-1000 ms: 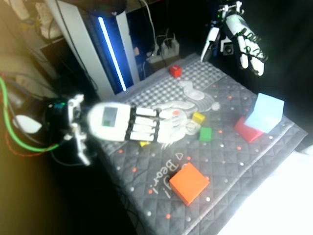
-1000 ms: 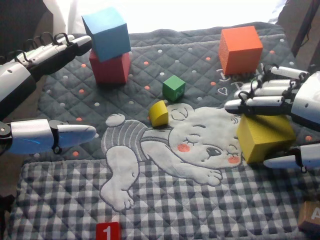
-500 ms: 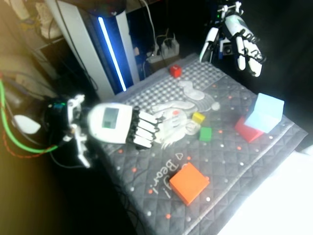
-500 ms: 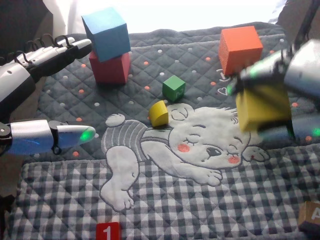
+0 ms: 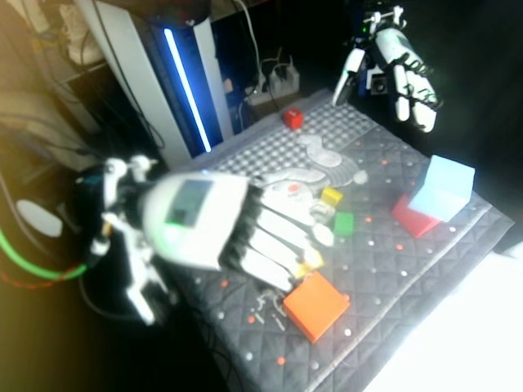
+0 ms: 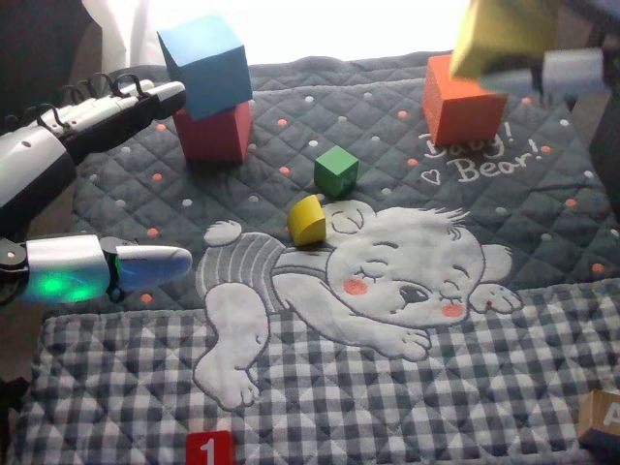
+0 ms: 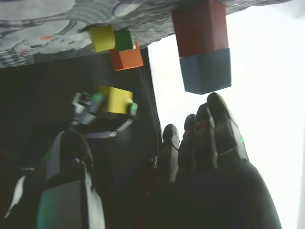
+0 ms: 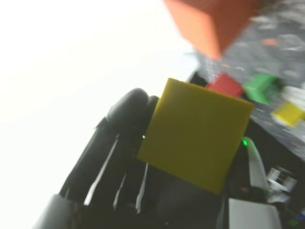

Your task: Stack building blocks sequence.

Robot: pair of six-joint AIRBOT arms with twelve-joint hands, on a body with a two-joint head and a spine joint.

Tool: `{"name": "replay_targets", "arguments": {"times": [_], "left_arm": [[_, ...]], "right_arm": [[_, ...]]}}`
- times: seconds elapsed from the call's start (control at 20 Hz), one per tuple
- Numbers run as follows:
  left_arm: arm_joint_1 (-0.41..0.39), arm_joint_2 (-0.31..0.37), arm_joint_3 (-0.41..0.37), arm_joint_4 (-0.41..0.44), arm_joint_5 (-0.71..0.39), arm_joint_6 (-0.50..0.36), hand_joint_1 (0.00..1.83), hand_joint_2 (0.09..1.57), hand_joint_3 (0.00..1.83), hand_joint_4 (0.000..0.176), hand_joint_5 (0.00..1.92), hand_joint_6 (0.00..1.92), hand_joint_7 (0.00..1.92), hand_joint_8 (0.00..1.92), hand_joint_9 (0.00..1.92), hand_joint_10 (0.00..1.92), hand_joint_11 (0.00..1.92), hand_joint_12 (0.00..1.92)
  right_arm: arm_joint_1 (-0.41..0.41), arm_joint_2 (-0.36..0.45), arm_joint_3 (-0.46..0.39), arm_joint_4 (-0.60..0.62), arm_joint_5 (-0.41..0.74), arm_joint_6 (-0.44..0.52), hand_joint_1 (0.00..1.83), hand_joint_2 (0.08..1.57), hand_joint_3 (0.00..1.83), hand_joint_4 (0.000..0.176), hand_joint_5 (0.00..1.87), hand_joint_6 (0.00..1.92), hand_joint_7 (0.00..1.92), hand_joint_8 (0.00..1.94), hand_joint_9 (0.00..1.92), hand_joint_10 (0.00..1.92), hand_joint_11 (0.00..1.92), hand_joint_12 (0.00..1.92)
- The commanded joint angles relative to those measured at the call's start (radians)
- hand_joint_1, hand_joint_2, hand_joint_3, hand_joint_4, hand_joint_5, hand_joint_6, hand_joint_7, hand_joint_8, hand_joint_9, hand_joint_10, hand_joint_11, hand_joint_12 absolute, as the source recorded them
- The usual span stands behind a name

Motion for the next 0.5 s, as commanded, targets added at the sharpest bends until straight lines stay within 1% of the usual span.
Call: {"name": "replay_targets", "arguments": {"times": [0.0,0.05,0.1,0.15,0.2,0.25,0.3,0.35,0.4,0.45], "left_arm": [[-0.008,-0.004,0.004,0.001,-0.112,-0.009,0.7,0.97,0.0,0.124,0.14,0.0,0.09,0.0,0.07,0.0,0.0,0.39],[-0.009,-0.005,0.005,0.003,-0.108,-0.01,0.72,0.96,0.0,0.121,0.14,0.0,0.09,0.0,0.07,0.01,0.0,0.4],[-0.012,-0.007,0.007,0.005,-0.106,-0.01,0.71,0.95,0.0,0.13,0.14,0.0,0.09,0.0,0.08,0.0,0.0,0.45],[-0.014,-0.008,0.008,0.007,-0.106,-0.011,0.7,0.95,0.0,0.136,0.14,0.0,0.09,0.0,0.07,0.0,0.0,0.46],[-0.015,-0.009,0.009,0.008,-0.106,-0.012,0.7,0.95,0.0,0.133,0.15,0.0,0.1,0.0,0.08,0.0,0.0,0.46],[-0.016,-0.009,0.01,0.009,-0.106,-0.013,0.7,0.95,0.0,0.127,0.16,0.01,0.1,0.0,0.07,0.0,0.0,0.46],[-0.016,-0.01,0.01,0.011,-0.106,-0.013,0.7,0.94,0.0,0.127,0.16,0.01,0.1,0.0,0.08,0.0,0.0,0.46],[-0.016,-0.01,0.01,0.011,-0.106,-0.014,0.71,0.94,0.0,0.121,0.16,0.01,0.1,0.0,0.08,0.0,0.0,0.46],[-0.016,-0.01,0.01,0.011,-0.106,-0.015,0.72,0.95,0.0,0.12,0.17,0.0,0.09,0.0,0.07,0.0,0.0,0.42],[-0.016,-0.012,0.011,0.011,-0.106,-0.018,0.73,0.95,0.0,0.116,0.17,0.0,0.09,0.0,0.06,0.0,0.0,0.41]], "right_arm": [[0.015,-0.003,0.015,0.019,0.048,-0.002,1.28,1.07,0.0,0.0,0.97,0.97,1.21,0.62,1.28,0.77,1.18,1.24],[0.025,-0.015,0.031,0.02,0.03,-0.002,1.27,1.06,0.0,0.0,0.96,0.98,1.24,0.59,1.35,0.61,1.23,1.17],[0.038,-0.032,0.052,0.019,0.0,-0.003,1.26,1.07,0.0,0.0,0.95,1.01,1.22,0.61,1.4,0.52,1.26,1.17],[0.046,-0.047,0.069,0.019,-0.023,-0.004,1.26,1.08,0.0,0.0,0.94,1.03,1.21,0.63,1.43,0.47,1.28,1.16],[0.048,-0.054,0.078,0.019,-0.034,-0.004,1.26,1.08,0.0,0.0,0.94,1.03,1.19,0.66,1.45,0.47,1.31,1.17],[0.051,-0.064,0.091,0.019,-0.049,-0.004,1.25,1.08,0.0,0.0,0.96,1.0,1.16,0.72,1.4,0.45,1.26,1.17],[0.052,-0.075,0.106,0.019,-0.068,-0.004,1.25,1.07,0.0,0.0,1.0,0.94,1.17,0.72,1.37,0.48,1.18,1.21],[0.052,-0.082,0.115,0.019,-0.08,-0.004,1.26,1.07,0.0,0.0,1.02,0.89,1.17,0.74,1.31,0.62,1.13,1.27],[0.052,-0.086,0.119,0.019,-0.086,-0.004,1.26,1.06,0.0,0.0,1.05,0.83,1.18,0.75,1.25,0.79,1.04,1.37],[0.052,-0.091,0.125,0.019,-0.094,-0.004,1.26,1.05,0.0,0.0,1.06,0.8,1.19,0.75,1.22,0.88,0.99,1.45]]}}
